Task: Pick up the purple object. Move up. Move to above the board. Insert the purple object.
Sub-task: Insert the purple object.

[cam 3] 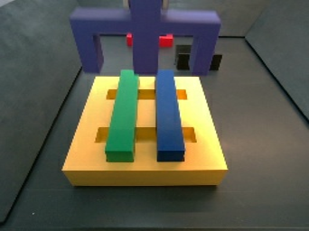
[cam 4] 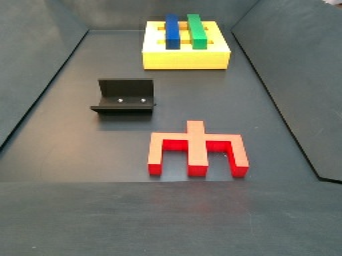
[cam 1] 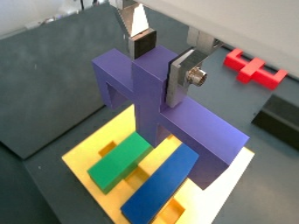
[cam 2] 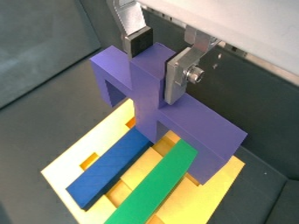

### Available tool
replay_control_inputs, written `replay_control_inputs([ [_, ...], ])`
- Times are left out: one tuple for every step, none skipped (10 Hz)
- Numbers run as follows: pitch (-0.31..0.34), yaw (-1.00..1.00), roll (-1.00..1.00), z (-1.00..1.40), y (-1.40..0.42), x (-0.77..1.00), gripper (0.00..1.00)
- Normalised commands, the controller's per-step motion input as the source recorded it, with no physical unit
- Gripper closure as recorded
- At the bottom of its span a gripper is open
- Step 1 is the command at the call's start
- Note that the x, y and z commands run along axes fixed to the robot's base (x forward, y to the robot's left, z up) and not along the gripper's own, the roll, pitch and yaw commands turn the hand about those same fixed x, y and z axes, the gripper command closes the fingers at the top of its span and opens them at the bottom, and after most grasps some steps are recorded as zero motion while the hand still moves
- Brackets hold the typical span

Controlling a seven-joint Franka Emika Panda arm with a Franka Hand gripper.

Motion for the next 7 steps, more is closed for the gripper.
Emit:
replay_control_inputs([
  [-0.154, 0.01, 0.0, -0.95, -0.09, 0.0, 1.0],
  [-0.177, 0.03, 0.01, -0.73, -0.05, -0.16, 1.0],
  [-0.147, 0.07, 0.07, -0.44, -0.16, -0.34, 1.0],
  [-0.111, 0.08, 0.12, -0.31, -0.18, -0.31, 1.0],
  [-0.113, 0.09, 0.13, -0.31, -0.29, -0.1, 1.0],
  [-0.031, 0.11, 0.06, -0.28, -0.29, 0.19, 1.0],
  [0.0, 0.02, 0.05, -0.14, -0.18, 0.25, 1.0],
])
